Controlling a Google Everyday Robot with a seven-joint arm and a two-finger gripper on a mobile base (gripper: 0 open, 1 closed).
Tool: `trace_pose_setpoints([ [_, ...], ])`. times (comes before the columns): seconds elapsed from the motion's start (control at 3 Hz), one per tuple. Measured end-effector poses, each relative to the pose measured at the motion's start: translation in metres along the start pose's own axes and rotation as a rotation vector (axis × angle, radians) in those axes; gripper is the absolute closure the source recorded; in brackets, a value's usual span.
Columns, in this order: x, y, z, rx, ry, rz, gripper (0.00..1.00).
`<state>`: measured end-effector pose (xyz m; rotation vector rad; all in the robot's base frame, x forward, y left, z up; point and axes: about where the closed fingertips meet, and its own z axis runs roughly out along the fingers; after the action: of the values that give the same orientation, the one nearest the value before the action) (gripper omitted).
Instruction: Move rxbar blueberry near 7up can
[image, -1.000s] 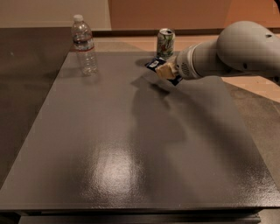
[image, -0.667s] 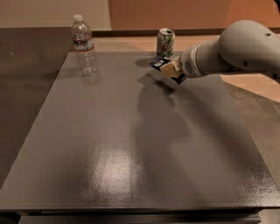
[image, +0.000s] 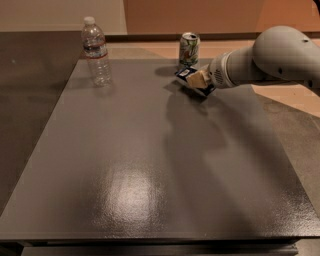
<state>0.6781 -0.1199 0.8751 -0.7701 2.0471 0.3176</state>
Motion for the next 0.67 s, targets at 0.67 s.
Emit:
trace_pose_setpoints([
  [0.67, 0.0067, -0.0062, 0.0143, -0.014, -0.002, 0.011, 0.35],
])
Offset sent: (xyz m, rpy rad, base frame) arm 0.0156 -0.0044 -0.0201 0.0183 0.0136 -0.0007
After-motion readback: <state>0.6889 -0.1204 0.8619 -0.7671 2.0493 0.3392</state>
